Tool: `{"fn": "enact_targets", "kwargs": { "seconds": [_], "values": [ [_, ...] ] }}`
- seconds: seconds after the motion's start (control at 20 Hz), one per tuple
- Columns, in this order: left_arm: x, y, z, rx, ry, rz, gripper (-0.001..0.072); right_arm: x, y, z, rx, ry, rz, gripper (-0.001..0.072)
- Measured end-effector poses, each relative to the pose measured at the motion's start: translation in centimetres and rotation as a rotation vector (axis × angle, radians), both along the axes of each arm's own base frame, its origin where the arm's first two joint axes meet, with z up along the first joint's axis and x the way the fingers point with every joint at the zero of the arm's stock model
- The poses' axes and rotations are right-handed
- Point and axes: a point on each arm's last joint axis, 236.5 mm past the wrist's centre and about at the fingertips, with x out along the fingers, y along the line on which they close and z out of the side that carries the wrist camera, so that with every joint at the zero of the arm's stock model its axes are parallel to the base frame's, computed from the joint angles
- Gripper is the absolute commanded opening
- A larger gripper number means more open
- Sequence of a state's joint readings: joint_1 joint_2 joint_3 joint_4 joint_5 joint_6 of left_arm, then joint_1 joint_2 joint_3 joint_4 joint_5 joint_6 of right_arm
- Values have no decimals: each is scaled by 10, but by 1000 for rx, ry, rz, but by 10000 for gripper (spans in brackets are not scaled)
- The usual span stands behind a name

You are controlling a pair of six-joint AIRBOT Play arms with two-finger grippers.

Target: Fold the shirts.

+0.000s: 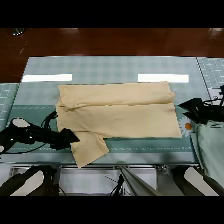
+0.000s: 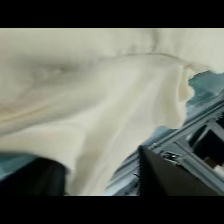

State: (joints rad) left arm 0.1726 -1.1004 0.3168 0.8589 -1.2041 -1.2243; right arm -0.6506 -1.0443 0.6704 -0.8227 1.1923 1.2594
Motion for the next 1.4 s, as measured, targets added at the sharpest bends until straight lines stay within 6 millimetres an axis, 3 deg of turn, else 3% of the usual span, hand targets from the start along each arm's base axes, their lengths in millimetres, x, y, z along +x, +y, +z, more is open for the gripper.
{"fn": "enact_targets", "kwargs": {
  "seconds": [0.15,0.35,0.65,0.9,0.95,1.05,1.15,1.3,1.4],
  "values": [
    [14,-3,-5,27,-48,25,24,-40,-25,-25,-47,163,-43,622],
    [21,-5,-6,30,-70,43,23,-80,-14,-54,-50,323,-14,622],
    [24,-6,-6,34,-78,53,24,-91,7,-73,-53,402,85,622],
    [24,-6,-7,35,-79,54,24,-73,33,-81,17,381,128,615],
    [24,-6,-7,35,-78,55,24,-67,37,-82,29,370,136,535],
    [26,-6,-6,35,-81,58,24,-51,40,-85,21,328,148,23],
    [32,-4,-4,41,-99,62,24,-37,42,-80,18,288,167,25],
    [65,12,4,83,-185,92,24,-17,39,-63,6,239,199,25],
    [94,22,22,85,-251,127,23,3,32,-45,-16,193,203,25]
  ]
}}
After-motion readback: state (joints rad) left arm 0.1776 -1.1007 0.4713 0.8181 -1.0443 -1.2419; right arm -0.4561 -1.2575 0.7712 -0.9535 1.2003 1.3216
